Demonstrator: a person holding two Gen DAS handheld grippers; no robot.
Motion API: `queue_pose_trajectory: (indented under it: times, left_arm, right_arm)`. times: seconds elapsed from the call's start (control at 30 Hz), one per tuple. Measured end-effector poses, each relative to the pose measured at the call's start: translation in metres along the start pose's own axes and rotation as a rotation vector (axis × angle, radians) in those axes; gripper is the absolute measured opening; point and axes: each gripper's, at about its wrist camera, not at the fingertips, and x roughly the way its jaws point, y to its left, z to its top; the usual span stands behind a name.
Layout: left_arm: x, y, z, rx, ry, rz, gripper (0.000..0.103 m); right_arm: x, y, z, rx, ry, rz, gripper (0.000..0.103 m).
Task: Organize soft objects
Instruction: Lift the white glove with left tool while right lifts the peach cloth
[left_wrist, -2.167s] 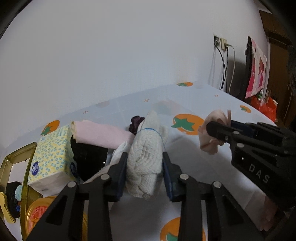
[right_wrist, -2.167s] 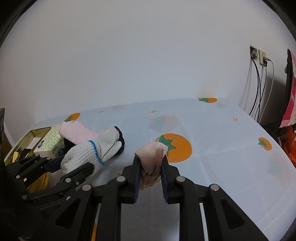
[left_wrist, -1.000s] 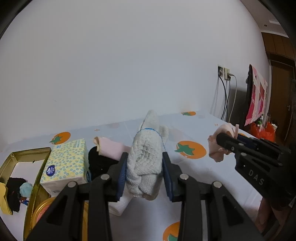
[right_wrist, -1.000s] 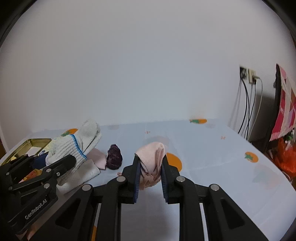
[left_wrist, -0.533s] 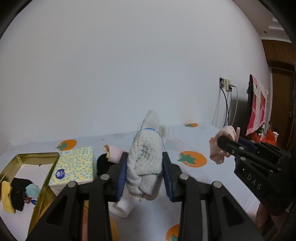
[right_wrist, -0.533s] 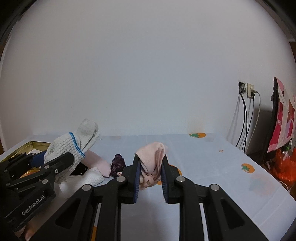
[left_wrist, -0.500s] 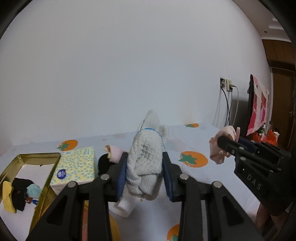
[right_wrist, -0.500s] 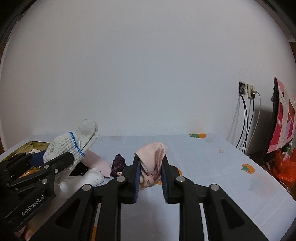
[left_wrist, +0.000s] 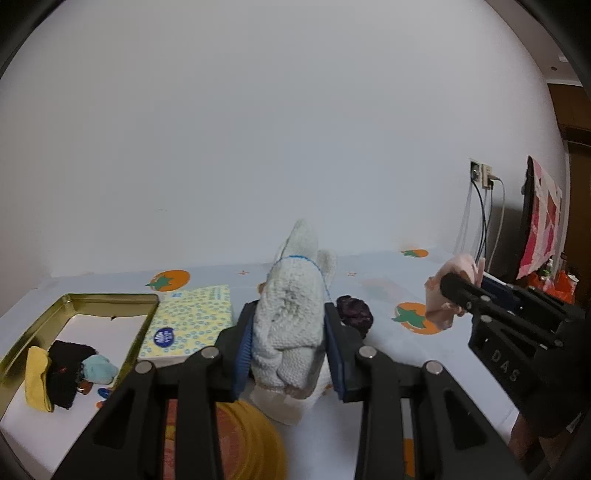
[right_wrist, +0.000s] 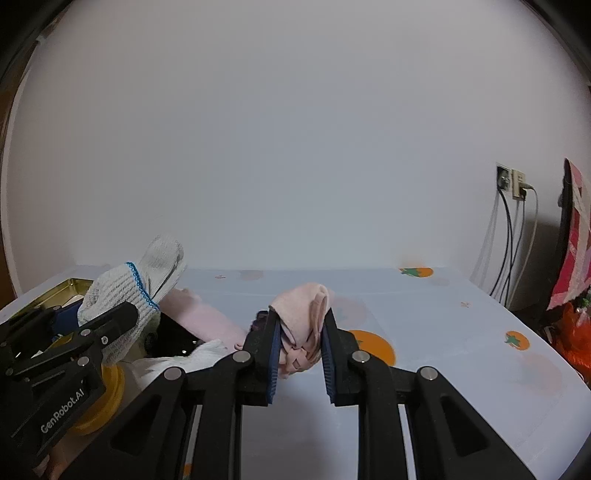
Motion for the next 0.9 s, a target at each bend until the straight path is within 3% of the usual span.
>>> queue_pose_trajectory:
  times: [0.23,0.9]
  left_arm:
    - [-0.007,0.016,-0.003,-0.02,-0.005,0.046,0.034]
    - [-0.016,0.039,-0.005,-0.044,-0.007,0.066,0.034]
  right_arm:
    - [0.004,0.017,0.0,-0.009,-0.005,0.025,0.022]
    - [0.021,0.057,0.003,-0.018,-0.007,0.075,0.022]
